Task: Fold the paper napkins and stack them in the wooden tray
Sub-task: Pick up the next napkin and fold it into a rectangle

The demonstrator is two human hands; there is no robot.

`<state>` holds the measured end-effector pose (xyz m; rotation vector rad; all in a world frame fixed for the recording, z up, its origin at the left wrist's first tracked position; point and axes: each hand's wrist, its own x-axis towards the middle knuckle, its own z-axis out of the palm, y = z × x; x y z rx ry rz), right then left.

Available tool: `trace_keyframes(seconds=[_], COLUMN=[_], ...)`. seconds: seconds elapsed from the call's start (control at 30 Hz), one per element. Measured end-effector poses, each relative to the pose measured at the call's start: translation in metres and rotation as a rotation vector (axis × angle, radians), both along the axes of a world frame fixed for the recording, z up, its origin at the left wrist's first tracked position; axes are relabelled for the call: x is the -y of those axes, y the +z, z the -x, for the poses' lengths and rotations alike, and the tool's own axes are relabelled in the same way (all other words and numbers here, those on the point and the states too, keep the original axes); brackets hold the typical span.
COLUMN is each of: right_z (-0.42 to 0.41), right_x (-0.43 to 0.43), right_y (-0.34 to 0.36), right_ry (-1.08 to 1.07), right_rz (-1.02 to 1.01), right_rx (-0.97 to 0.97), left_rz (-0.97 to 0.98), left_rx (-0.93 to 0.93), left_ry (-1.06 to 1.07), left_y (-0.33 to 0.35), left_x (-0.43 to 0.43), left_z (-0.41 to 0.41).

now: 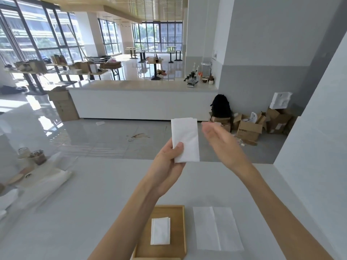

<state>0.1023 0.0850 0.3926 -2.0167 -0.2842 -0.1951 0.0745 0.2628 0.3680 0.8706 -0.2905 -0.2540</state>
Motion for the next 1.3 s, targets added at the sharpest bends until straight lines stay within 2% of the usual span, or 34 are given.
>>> trace_keyframes(seconds=[0.03,0.1,0.3,0.4,0.53,0.77,1.0,1.17,1.3], right_z=[0.003,0.007,0.013,0.015,0.016,0.014,0.009,-0.003,-0.017], right_x=[-0.01,-0.028,-0.061,-0.069,-0.082,-0.096,-0.103,-0.114,-0.119], right_y=[-0.004,-0.015,-0.037,-0.045,-0.056,-0.068,-0.103,-0.118,-0.121], right_ry=[0.053,0.096,0.059,0.111,0.105,0.092,0.129,0.112,0.088], right_rz=[-0.141,-0.295,-0.413,-0.392,-0.248,-0.28,-0.213,-0.158,-0.223], right_rx=[-0.086,-0.152,0.022,0.068,0.126,0.093,-0.011,-0.006,-0.019], left_rz=[-0.003,-0.04,-0.372,-0.487,-0.68,-0.722,-0.928,-0.914,-0.86], left_rx=[0.008,0.022,0.122,0.227,0.376,0.348,0.298,0.3,0.311], left_ry=[0.011,0.059,0.384,0.529,0.591,0.374,0.205,0.142,0.138], left_y=[0.0,-0.002,-0.012,-0.017,-0.03,-0.034,-0.06,-0.069,-0.067], left_x=[-0.002,-0.004,-0.016,-0.032,-0.054,-0.082,-0.109,-0.12,-0.129], left_z=[0.0,0.001,0.006,0.008,0.007,0.005,0.0,-0.015,-0.035])
